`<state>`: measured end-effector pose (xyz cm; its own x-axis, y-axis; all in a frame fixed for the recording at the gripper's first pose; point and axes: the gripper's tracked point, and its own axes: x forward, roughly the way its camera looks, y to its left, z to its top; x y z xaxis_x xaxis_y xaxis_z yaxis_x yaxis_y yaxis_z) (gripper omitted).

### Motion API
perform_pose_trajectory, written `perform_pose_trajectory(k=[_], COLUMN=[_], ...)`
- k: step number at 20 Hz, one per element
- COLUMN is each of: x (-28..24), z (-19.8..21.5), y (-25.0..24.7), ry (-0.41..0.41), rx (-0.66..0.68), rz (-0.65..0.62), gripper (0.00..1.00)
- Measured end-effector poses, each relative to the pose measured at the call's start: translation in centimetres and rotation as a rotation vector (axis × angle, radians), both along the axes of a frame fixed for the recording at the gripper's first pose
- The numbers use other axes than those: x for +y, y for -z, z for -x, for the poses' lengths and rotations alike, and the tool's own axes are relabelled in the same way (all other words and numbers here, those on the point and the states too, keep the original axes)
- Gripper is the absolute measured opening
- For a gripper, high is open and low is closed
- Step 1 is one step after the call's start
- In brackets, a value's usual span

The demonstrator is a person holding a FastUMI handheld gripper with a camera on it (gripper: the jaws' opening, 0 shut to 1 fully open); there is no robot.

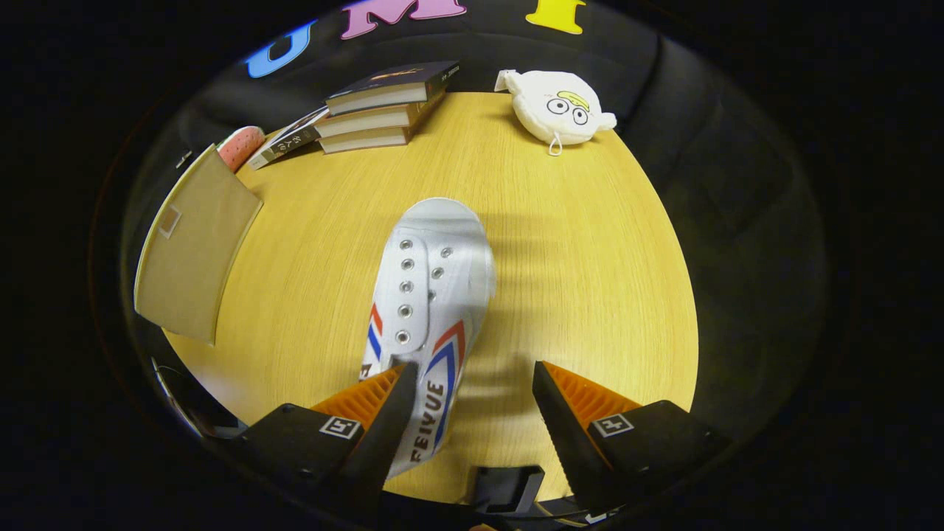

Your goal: Open the storage box then place both shoes into the box .Put the left shoe in first, then the right shoe, with the right side of both shoes facing outward in a uniform manner.

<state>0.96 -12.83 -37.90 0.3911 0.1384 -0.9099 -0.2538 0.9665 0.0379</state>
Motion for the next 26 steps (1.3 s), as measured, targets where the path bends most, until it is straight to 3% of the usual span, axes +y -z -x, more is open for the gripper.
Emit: perform_pose_trajectory(k=[3, 5, 8, 14, 20, 23, 26], x=[0.7, 2.0, 2.4, 2.0, 5.0, 7.7, 11.1], z=[0.0, 0.4, 0.6, 0.6, 1.3, 1.7, 1.8], y=[0.8, 0.9, 0.9, 0.3, -2.3, -5.4, -9.7], ry=[0.012, 0.051, 0.119, 0.165, 0.228, 0.262, 0.246], rx=[0.069, 0.124, 0.172, 0.142, 0.096, 0.067, 0.017], rz=[-0.083, -0.198, -0.253, -0.258, -0.282, -0.325, -0.366], gripper=[0.99, 0.92, 0.42, 0.11, 0.06, 0.06, 0.06])
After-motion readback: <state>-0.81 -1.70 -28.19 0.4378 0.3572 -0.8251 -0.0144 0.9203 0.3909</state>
